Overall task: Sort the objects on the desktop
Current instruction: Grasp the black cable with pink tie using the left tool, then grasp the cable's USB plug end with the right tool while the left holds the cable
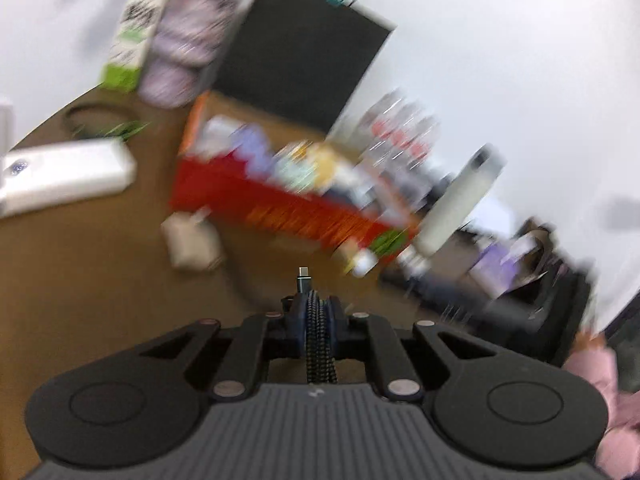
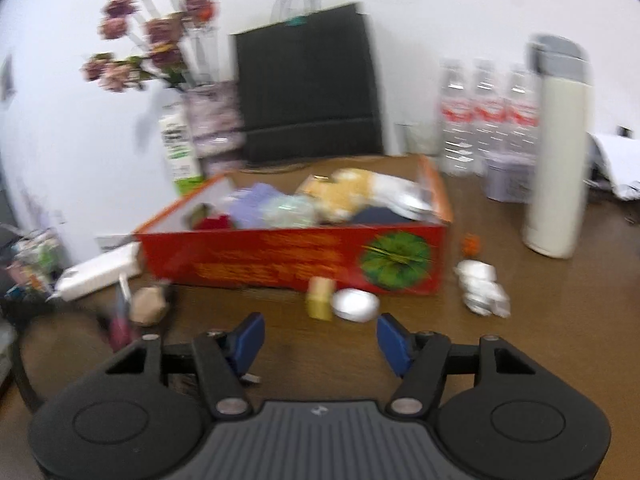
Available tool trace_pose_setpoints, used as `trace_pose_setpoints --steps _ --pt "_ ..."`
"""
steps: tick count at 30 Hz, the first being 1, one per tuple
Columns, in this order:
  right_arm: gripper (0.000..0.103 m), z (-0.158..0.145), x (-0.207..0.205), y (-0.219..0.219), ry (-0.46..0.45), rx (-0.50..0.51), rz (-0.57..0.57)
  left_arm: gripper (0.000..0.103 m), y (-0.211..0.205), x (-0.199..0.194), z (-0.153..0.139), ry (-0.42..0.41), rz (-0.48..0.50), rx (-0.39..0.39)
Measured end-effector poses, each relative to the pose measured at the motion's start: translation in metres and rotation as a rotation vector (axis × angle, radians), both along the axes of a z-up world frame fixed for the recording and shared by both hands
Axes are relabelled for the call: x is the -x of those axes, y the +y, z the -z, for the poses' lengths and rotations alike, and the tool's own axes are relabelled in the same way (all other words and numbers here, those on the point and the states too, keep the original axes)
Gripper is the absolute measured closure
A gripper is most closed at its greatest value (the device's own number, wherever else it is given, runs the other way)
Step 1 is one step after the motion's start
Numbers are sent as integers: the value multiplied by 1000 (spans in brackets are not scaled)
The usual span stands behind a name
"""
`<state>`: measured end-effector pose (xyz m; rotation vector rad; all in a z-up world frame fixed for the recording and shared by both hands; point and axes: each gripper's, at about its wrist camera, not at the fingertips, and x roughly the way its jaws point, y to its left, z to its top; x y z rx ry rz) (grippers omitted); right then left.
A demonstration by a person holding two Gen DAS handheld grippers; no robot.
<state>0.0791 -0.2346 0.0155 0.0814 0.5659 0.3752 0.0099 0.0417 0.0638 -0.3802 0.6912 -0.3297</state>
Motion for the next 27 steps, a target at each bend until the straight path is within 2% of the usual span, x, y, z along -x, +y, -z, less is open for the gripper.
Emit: trace_pose_setpoints --steps 4,6,8,10,11,14,15,16,17,19,20,22,25,26,27 --pt "41 5 0 40 13 14 -120 91 7 12 25 59 -30 -118" --pt "42 11 3 58 21 54 -134 89 3 6 36 85 -36 -185" --pt "42 14 8 64 21 71 -128 82 -2 2 40 64 -21 -238" --pt "42 14 16 60 25 56 -123 50 -9 -2 39 35 13 -280" --pt "42 14 21 55 28 48 -112 48 -13 -3 39 23 28 -303" --pt "42 14 30 45 41 63 -76 53 -27 -9 43 -20 81 -391" --pt "42 13 31 43 39 69 -70 65 -30 -10 46 -37 81 -409" --pt "42 12 32 41 37 73 -68 83 -32 -12 46 -39 78 -423" --pt "42 10 31 42 35 80 -68 88 -32 -14 45 -21 75 -416" --pt "42 6 26 48 22 99 -82 90 -23 -13 41 3 64 -320" --pt "42 2 21 54 7 110 -99 90 -19 -8 39 -5 57 -300" --pt "42 -3 9 67 -12 113 -139 90 -11 4 33 -38 23 -289" --pt "44 -2 -23 98 29 110 -231 90 9 20 20 -71 -21 -243" --pt "46 0 -37 111 52 106 -266 90 16 24 17 -75 -37 -239" --pt "55 3 -47 123 72 115 -289 90 21 26 14 -79 -56 -243"
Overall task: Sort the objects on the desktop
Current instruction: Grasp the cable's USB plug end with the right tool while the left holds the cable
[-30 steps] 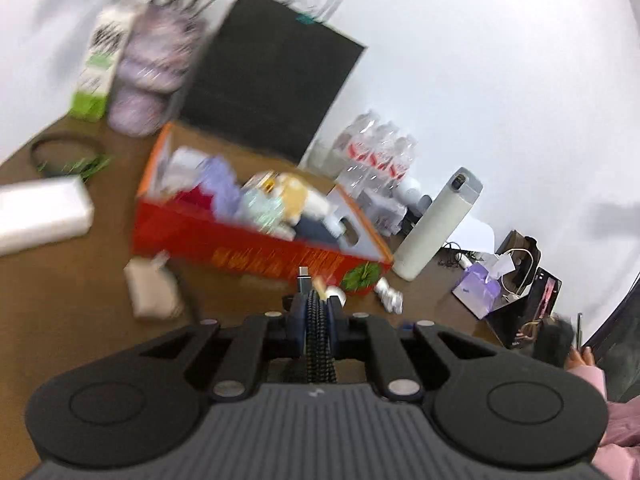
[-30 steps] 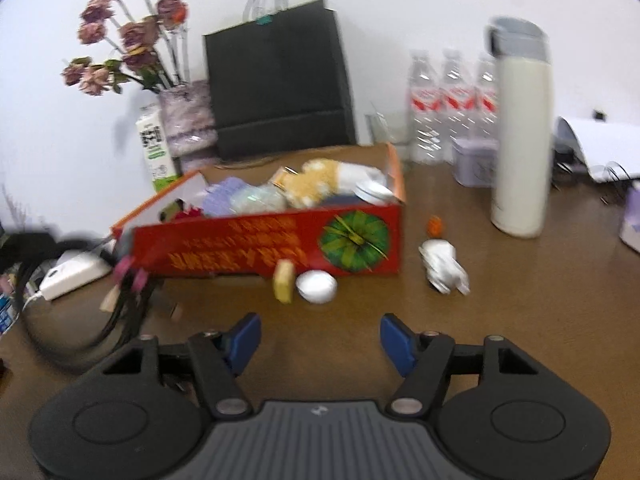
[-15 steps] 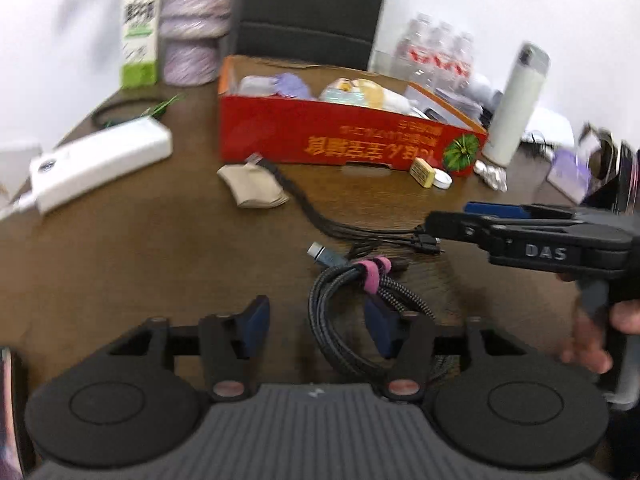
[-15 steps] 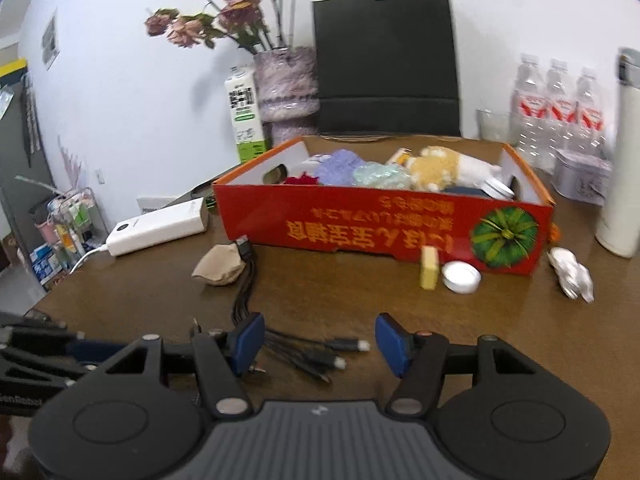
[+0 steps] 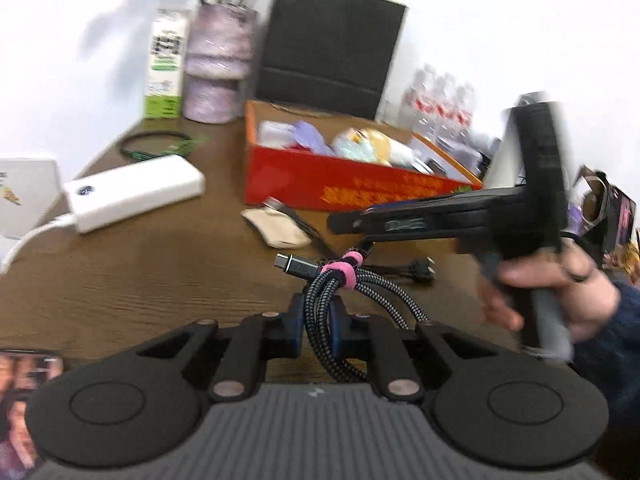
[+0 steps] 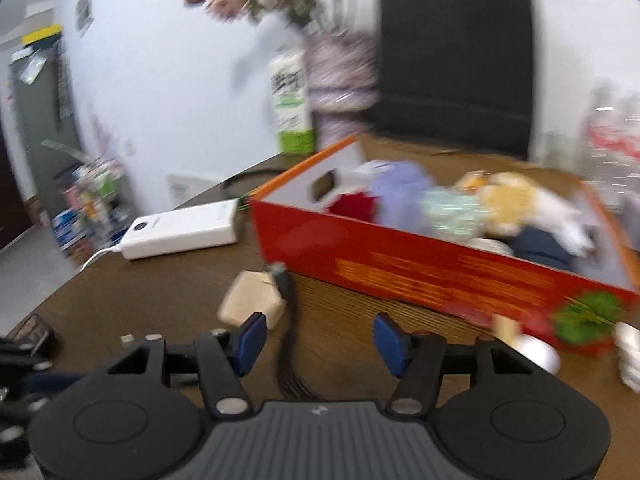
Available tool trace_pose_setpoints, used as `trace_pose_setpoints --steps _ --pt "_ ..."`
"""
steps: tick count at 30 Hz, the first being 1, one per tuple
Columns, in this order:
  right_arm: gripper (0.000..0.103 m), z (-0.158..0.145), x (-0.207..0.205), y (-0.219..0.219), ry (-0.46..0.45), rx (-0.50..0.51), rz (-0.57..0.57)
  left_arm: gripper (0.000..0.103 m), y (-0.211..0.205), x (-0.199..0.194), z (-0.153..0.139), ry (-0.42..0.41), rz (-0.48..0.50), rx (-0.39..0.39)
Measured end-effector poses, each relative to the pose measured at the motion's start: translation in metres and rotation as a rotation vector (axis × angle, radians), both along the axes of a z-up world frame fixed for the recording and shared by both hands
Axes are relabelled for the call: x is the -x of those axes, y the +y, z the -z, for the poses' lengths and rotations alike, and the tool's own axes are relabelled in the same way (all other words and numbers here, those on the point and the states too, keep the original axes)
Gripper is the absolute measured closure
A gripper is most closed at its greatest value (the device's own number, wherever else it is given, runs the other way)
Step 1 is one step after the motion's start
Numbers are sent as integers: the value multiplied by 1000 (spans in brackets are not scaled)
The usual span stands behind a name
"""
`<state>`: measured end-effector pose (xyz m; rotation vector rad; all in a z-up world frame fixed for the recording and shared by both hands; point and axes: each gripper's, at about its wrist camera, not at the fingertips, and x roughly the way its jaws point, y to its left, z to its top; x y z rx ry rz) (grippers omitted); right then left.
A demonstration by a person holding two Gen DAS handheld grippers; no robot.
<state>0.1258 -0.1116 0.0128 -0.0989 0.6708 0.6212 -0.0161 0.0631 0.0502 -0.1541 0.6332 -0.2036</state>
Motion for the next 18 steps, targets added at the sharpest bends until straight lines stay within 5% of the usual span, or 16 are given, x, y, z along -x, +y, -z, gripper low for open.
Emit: trace_pose_setpoints --steps 5,7,13,18 --pt "69 19 -7 34 22 140 -32 91 17 3 -5 -3 -66 -5" --pt "100 24 3 22 -9 96 -21 91 16 1 -4 1 -59 8" --pt "101 21 58 -18 -33 138 94 91 -2 2 -5 -19 0 3" --pt "103 -1 109 -66 -92 37 233 90 -12 -4 -10 -16 34 32"
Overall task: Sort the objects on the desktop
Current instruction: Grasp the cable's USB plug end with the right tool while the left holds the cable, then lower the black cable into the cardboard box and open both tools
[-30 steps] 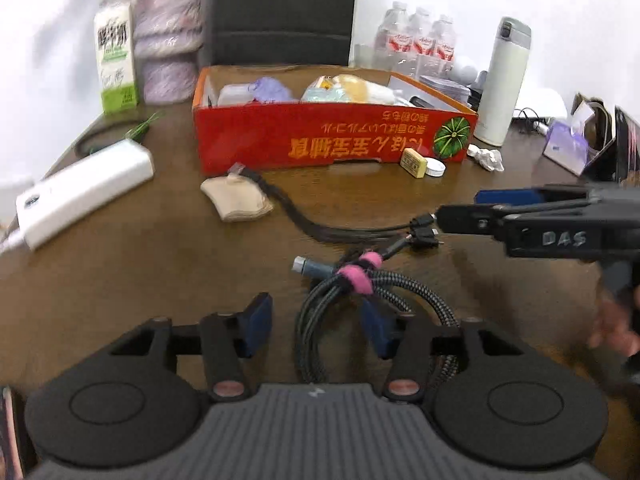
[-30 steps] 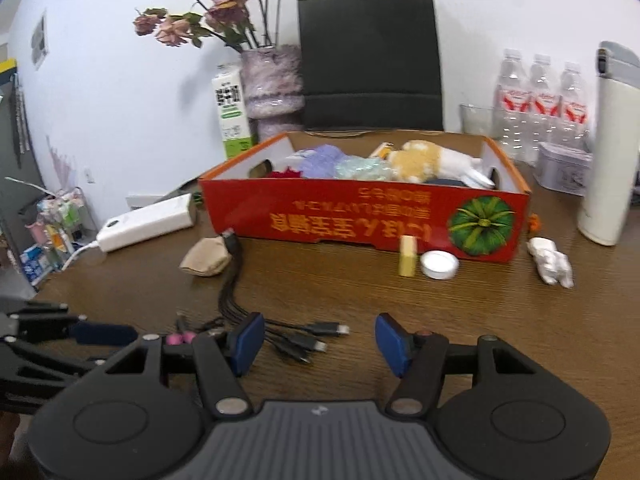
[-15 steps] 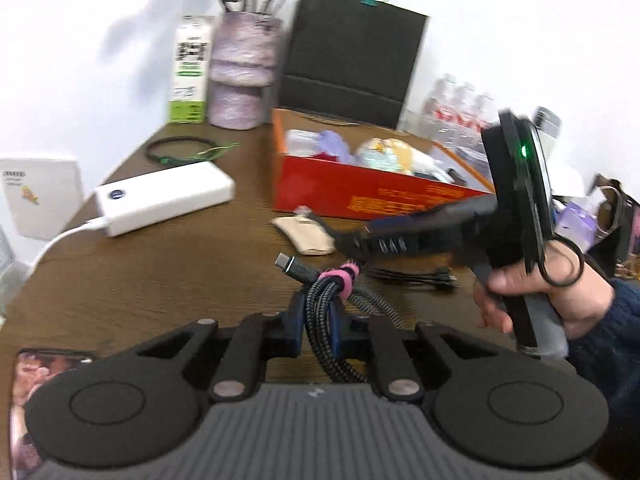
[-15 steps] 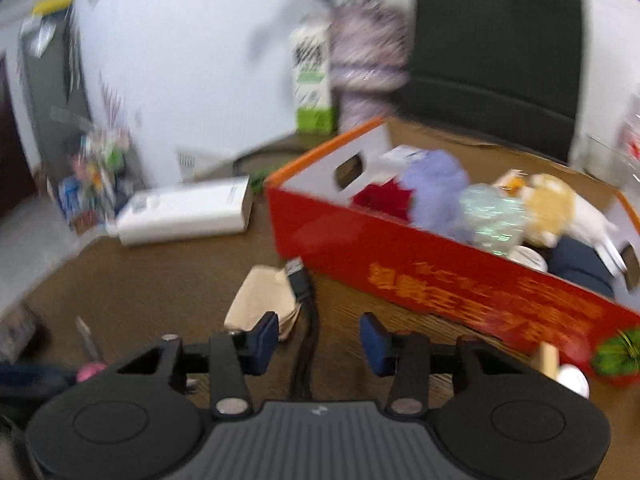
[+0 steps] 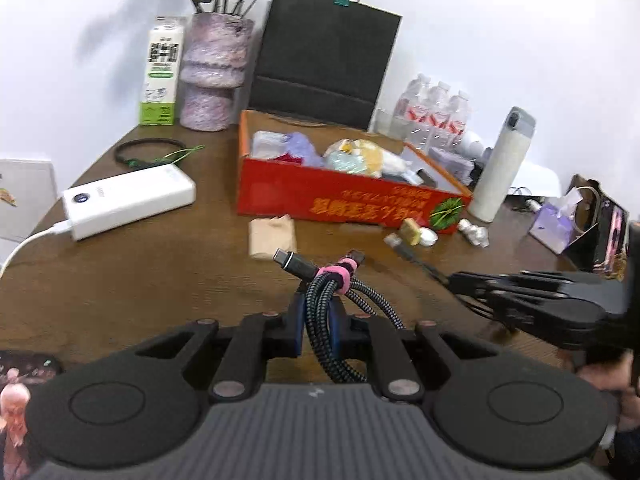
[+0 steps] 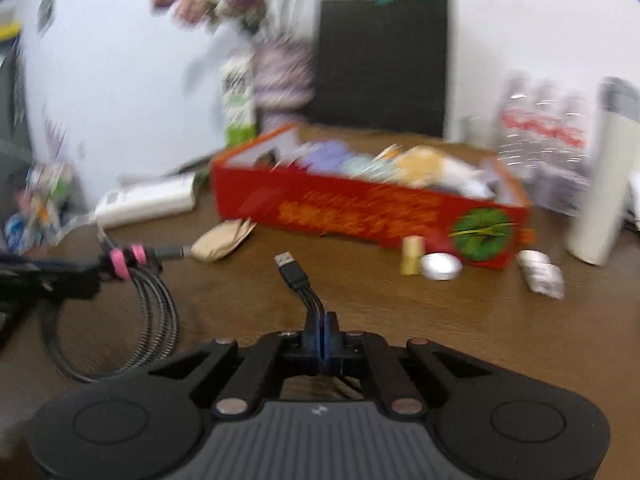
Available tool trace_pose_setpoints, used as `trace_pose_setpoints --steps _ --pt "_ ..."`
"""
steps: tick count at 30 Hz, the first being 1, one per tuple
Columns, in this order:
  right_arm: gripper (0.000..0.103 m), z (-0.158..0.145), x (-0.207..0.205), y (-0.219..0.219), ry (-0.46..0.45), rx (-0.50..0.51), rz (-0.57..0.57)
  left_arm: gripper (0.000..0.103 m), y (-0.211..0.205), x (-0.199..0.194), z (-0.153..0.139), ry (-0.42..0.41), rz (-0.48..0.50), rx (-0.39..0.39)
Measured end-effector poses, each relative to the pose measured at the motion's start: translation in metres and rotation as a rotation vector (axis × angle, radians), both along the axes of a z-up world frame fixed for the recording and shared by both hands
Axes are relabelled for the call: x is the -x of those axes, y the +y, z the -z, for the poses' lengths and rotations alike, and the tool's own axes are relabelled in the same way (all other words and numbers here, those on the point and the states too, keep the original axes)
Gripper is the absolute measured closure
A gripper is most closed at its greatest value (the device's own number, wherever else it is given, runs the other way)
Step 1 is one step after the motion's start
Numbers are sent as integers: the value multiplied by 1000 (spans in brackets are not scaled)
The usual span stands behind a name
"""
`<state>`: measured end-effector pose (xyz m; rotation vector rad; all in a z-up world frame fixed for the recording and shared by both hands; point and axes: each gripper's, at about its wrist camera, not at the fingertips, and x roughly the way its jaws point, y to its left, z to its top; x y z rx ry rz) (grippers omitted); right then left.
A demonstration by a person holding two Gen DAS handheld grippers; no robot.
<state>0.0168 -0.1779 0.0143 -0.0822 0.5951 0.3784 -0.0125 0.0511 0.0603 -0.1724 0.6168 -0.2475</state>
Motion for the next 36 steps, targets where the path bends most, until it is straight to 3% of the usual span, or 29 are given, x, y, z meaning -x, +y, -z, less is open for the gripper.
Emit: trace_pose_setpoints --steps 6,10,17,19,21,24,28,30,32,36 --pt "103 -39 12 -40 -86 -38 80 90 -17 -13 -40 -121 36 -69" --pt "103 -64 5 -53 -152 -78 88 90 -27 -35 -67 -182 125 -95" --pt "103 -135 -62 -70 -253 -140 66 90 -46 -152 -115 -146 229 -82" --pt "103 -150 -90 -70 -256 -147 56 90 -56 -187 -117 -128 268 -79" --pt "103 -158 -125 -68 -228 -156 47 90 -65 -221 -108 -59 309 -92" --pt "103 -148 -181 -64 -115 -193 48 90 -70 -262 -75 23 348 -151" --pt "103 -98 -245 -44 81 -199 54 89 -71 -295 -9 82 399 -263" --pt "102 -74 -270 -30 140 -187 40 88 -68 -310 10 141 364 -258" --pt "102 -56 -288 -14 186 -164 2 88 -64 -315 14 169 357 -237" --pt "97 -35 -308 9 263 -116 -67 78 -52 -306 -2 121 371 -253"
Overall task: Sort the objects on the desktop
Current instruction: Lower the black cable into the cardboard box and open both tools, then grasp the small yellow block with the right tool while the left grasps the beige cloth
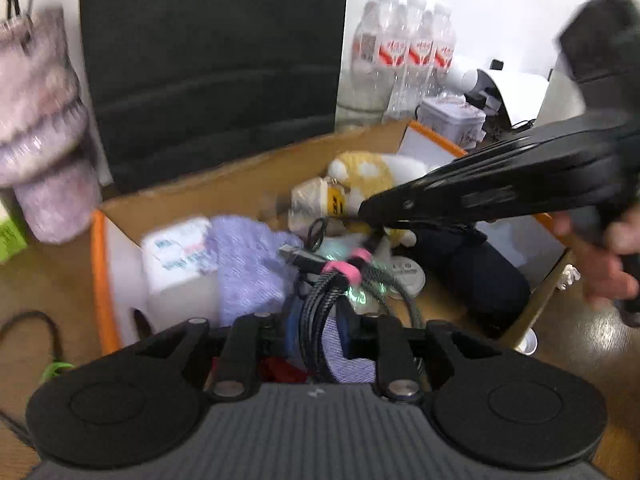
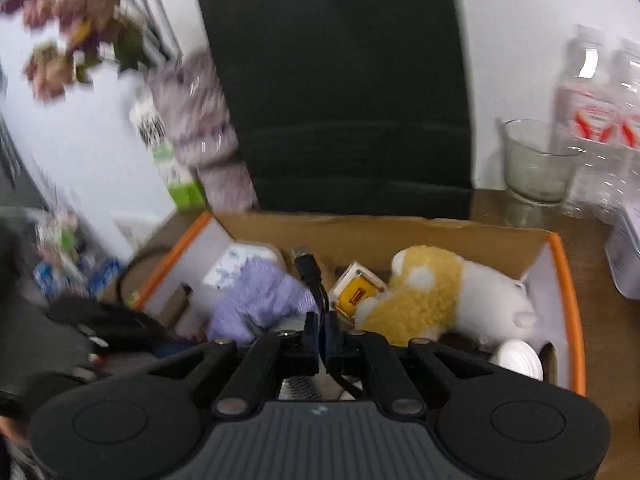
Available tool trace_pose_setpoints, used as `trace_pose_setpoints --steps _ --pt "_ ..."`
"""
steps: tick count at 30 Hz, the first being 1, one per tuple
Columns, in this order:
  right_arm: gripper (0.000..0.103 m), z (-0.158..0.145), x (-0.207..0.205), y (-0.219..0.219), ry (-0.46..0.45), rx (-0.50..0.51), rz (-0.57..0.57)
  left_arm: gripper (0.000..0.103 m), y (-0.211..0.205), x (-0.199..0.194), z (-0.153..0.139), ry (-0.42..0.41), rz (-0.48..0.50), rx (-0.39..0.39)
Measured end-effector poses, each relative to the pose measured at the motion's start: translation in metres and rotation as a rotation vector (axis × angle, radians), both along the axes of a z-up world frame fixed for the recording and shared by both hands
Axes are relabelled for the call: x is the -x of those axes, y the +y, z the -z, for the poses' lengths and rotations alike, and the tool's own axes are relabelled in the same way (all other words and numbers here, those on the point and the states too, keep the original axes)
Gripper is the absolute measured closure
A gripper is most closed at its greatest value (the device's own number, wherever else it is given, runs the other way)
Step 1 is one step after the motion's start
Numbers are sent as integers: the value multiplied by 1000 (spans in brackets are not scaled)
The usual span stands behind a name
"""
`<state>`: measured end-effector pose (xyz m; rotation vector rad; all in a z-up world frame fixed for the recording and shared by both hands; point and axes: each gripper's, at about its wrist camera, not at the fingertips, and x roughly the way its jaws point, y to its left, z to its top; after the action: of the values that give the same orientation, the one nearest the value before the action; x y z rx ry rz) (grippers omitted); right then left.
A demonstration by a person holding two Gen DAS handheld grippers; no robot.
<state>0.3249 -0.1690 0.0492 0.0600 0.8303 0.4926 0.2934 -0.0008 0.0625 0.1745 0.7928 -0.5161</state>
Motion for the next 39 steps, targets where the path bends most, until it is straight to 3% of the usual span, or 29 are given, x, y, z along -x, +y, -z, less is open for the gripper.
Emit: trace_pose_setpoints --steps 3,6,8,11,15,17,19,21,25,27,32,34,39 --pt "85 -9 1 5 -31 52 41 72 13 12 -23 -55 -37 7" --pt "71 -29 11 -4 -59 -13 56 66 26 23 -45 -76 -72 62" --pt "71 -42 20 -11 -72 -31 79 60 26 31 -57 -89 -100 69" --pt "70 -59 47 -21 -122 -16 104 59 24 52 -69 -106 -154 50" --pt "50 -69 106 -37 -226 8 150 49 22 106 -73 -178 -308 40" --pt "49 -60 138 -42 -264 24 160 43 20 147 -65 -222 -383 57" --pt "48 -40 171 -44 -257 34 161 29 21 188 -51 -221 -419 140" --pt "46 -12 202 -44 -224 32 164 26 20 229 -28 -209 -497 230" --pt "46 36 261 -40 -153 63 139 26 4 287 11 -171 -558 162" --pt "45 50 290 -39 -155 76 126 20 1 308 22 -164 -553 140" --pt "36 63 340 -44 -206 45 172 15 -1 332 39 -116 -544 151" --pt "25 62 353 -48 -240 11 190 13 -5 333 42 -130 -547 121" --pt "24 62 344 -57 -193 -32 232 13 4 304 35 -136 -566 153"
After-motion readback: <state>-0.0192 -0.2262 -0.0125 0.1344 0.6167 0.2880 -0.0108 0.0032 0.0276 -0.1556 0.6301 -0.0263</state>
